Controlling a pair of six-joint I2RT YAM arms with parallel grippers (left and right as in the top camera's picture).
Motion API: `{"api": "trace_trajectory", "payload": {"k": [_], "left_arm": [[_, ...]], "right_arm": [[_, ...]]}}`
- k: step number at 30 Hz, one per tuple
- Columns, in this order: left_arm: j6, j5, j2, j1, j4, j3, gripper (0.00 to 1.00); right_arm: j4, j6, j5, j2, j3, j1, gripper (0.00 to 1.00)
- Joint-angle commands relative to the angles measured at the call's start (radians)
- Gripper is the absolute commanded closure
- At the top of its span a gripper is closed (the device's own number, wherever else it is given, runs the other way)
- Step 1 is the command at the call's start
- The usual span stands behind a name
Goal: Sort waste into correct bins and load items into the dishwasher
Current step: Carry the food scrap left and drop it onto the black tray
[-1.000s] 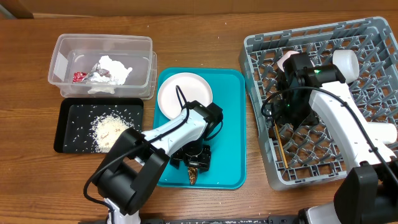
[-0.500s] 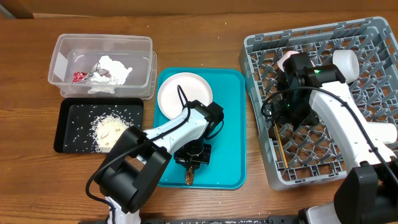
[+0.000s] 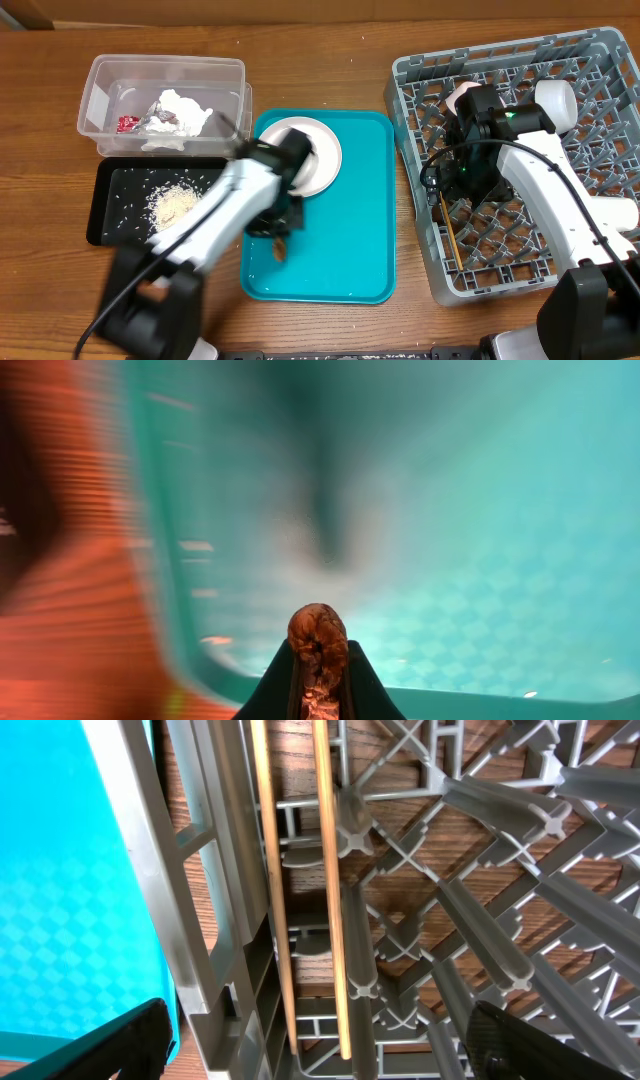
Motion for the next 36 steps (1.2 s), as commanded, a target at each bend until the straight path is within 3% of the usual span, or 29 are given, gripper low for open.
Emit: {"api": "trace_trajectory", "payload": {"k": [1,8,15,28,29,30,36], "left_arm": [[0.006,-0.136,-0.16,0.157,-0.024,0.018,0.96],[0.028,-0.212,-0.233,0.494,0.039,0.017,0.96],[0.027,-0.252,-0.148,0.661,0.193,0.017,0.96],[0.027,-0.335,0.092,0.714,0.29,0.017,0.93],[0.027,-0.335,0.098,0.715,0.292,0.017,0.92],[0.027,-0.335,0.102,0.716,0.297,0.017,0.82],[0.027,-0.335,0.103,0.716,0.301,0.017,0.82]], "right_arm": [[0.004,0.003,-0.002,-0.002,-0.002,-0.002,0.03],[0.005,0.003,-0.002,-0.002,-0.002,-0.002,0.02],[0.004,0.003,-0.002,-0.002,-0.002,-0.001,0.02],[0.004,0.003,-0.003,-0.002,-0.002,-0.001,0.03],[0.004,0.003,-0.004,-0.002,-0.002,-0.001,0.02],[0.004,0.004,-0.01,-0.002,-0.002,-0.001,0.02],[0.004,0.004,-0.01,-0.002,-0.002,-0.001,0.02]]}}
